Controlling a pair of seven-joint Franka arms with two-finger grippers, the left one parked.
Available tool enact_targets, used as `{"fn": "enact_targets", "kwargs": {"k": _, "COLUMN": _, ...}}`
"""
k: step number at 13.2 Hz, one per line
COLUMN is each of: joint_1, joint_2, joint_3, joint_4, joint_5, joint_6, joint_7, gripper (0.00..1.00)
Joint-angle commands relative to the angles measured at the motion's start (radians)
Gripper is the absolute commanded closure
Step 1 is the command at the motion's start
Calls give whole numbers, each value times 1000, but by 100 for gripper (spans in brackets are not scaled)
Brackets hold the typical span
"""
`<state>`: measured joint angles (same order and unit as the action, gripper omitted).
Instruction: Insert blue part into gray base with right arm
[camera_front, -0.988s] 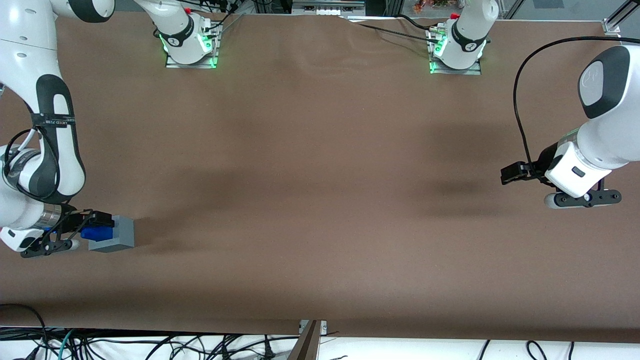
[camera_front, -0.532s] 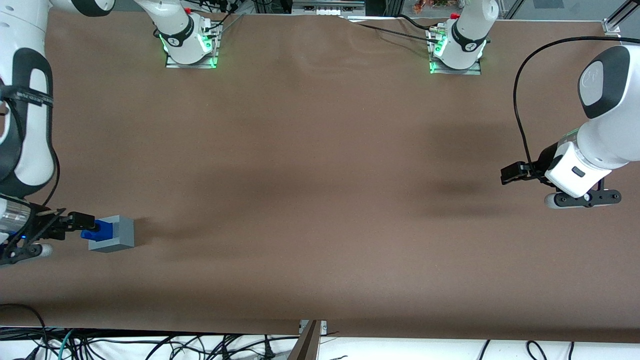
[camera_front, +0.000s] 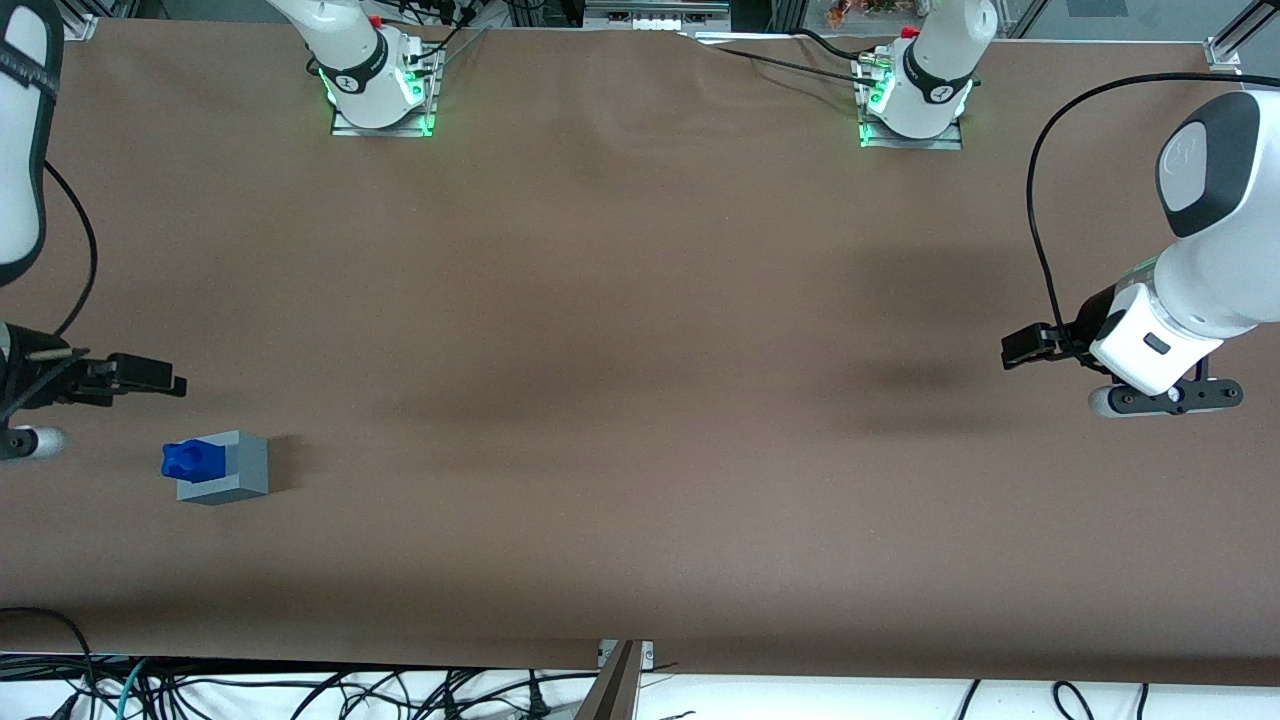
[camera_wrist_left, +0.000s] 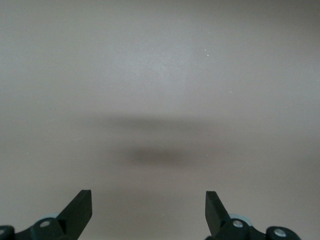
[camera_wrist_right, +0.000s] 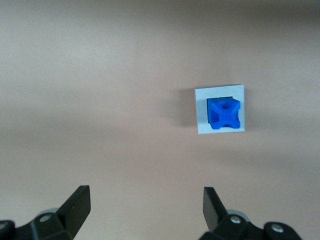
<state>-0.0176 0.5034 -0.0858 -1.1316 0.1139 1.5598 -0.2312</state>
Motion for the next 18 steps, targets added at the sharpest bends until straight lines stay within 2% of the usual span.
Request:
{"fn": "enact_targets", "kwargs": {"k": 1, "joint_1": 1, "joint_2": -135, "joint_3": 60, "joint_4": -105, "joint_5": -126, "joint_6": 0, "joint_7": 9, "gripper": 0}}
{"fn": "enact_targets", "kwargs": {"k": 3, "joint_1": 1, "joint_2": -196, "joint_3": 66, "joint_4": -123, "joint_5": -160, "joint_6": 6, "joint_7": 10, "gripper": 0}}
{"fn": "enact_targets", "kwargs": {"k": 7, "joint_1": -4, "joint_2": -322, "joint_3": 72, "joint_4": -316, "joint_5": -155, "joint_6": 49, "joint_7": 15, "gripper": 0}}
{"fn": "enact_targets", "kwargs": {"k": 8, "joint_1": -5, "joint_2": -347, "joint_3": 98, "joint_4": -348, "joint_5": -157, "joint_6": 48, "joint_7": 19, "gripper": 0}}
{"fn": "enact_targets", "kwargs": {"k": 16, "joint_1": -7, "joint_2": -333, "joint_3": 103, "joint_4": -338, "joint_5": -157, "joint_6": 22, "joint_7": 44, "gripper": 0}}
{"fn": "enact_targets", "kwargs": {"k": 18, "joint_1": -5, "joint_2": -330, "joint_3": 104, "joint_4": -338, "joint_5": -155, "joint_6": 25, "joint_7": 131, "gripper": 0}}
